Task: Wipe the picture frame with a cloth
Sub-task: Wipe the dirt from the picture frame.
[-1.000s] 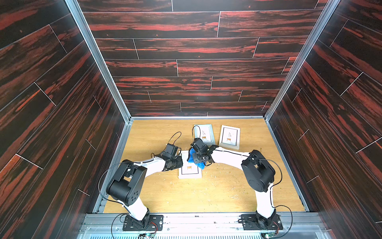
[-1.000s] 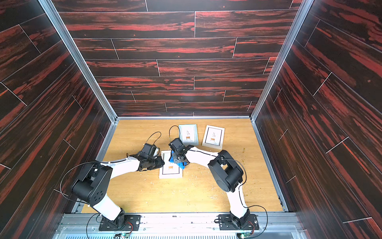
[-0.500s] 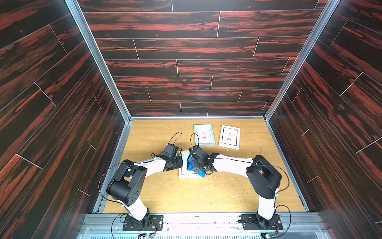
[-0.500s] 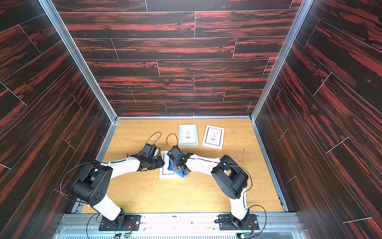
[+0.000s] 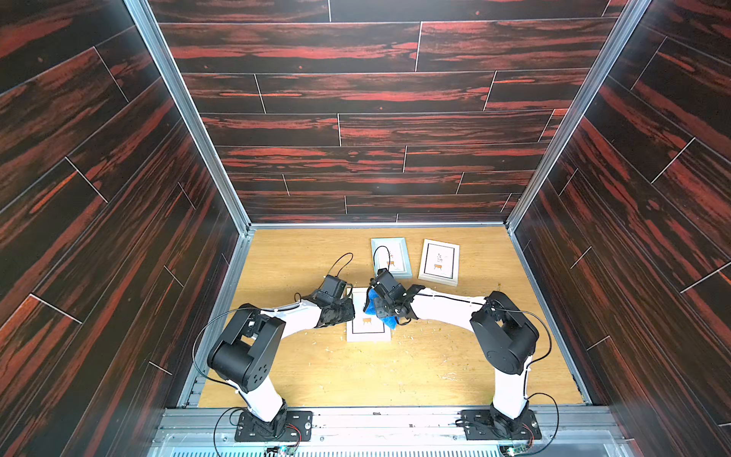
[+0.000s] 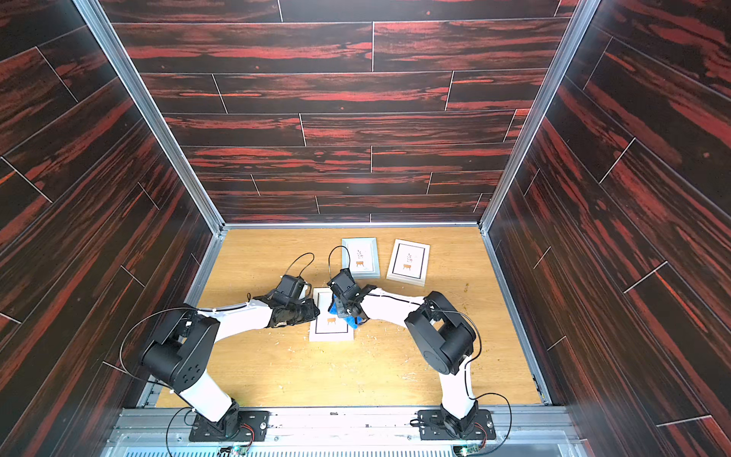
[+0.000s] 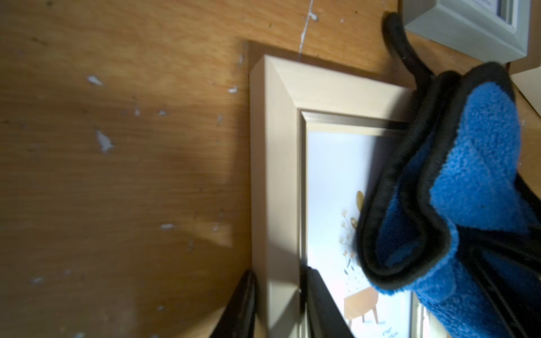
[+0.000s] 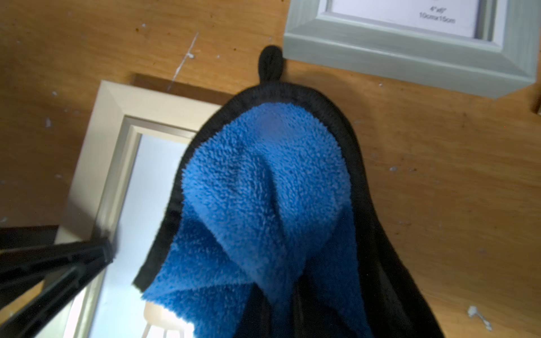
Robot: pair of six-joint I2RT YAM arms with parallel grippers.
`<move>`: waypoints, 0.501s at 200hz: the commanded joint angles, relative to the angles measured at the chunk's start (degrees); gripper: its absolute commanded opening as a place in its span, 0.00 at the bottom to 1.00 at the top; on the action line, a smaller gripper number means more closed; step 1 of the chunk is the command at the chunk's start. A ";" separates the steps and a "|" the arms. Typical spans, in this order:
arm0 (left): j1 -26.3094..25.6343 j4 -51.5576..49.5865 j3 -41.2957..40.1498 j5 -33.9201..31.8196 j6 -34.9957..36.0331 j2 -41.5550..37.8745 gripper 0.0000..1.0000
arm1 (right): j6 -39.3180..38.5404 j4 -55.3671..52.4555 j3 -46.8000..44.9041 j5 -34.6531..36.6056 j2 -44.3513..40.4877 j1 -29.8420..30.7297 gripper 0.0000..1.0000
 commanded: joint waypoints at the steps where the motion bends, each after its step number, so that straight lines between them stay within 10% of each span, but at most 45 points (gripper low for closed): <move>1: -1.54 -3.37 -1.14 2.40 -1.83 2.92 0.26 | -0.64 -2.87 5.23 -0.05 3.78 -1.26 0.00; 63: -2.96 -3.07 -0.71 0.68 -3.71 4.63 0.26 | -0.88 -6.23 19.41 -2.55 14.54 0.36 0.00; 100: -2.90 -3.09 -1.89 -0.26 -3.54 4.63 0.26 | 0.35 -5.47 11.75 0.98 9.62 -5.13 0.00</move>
